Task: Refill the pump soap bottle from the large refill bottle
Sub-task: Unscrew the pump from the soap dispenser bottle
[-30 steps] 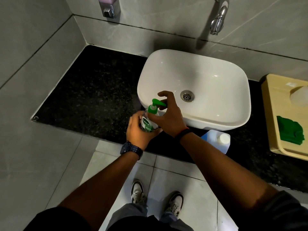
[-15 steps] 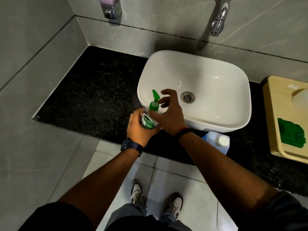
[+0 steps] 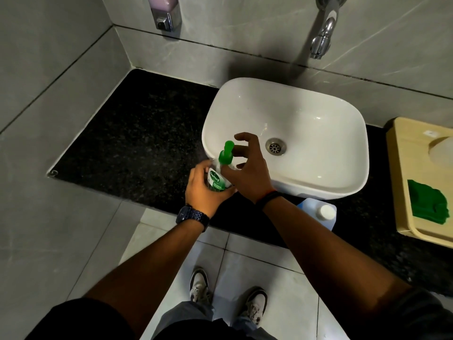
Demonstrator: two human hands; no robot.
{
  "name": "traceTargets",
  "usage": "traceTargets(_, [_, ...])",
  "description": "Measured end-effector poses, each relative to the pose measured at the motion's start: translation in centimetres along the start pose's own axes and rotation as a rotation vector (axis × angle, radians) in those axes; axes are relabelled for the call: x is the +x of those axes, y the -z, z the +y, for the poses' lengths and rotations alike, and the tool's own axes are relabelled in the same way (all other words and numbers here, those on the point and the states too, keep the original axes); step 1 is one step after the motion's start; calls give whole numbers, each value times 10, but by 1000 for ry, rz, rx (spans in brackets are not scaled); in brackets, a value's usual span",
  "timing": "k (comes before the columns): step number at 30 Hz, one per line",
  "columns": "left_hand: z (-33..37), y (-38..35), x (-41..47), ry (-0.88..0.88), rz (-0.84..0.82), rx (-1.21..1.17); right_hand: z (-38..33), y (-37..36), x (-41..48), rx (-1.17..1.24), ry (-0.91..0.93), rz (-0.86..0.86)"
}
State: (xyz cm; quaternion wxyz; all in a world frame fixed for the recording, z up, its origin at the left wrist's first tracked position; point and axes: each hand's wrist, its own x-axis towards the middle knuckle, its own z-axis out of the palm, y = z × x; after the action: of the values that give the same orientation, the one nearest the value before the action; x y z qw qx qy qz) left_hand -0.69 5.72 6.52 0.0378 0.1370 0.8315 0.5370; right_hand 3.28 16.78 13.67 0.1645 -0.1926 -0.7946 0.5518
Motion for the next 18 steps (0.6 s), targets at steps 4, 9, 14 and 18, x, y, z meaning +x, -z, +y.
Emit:
traceTargets(4, [1, 0, 1, 4, 7, -5, -2, -1, 1, -15, 20, 47])
traceTargets(9, [1, 1, 3, 10, 4, -7, -16, 3, 3, 80, 134, 112])
traceTargets(14, [-7, 4, 3, 15, 19, 41, -43, 10, 11, 300, 254, 266])
traceTargets(18, [-24, 10, 7, 88, 56, 63, -59, 17, 19, 425, 338, 460])
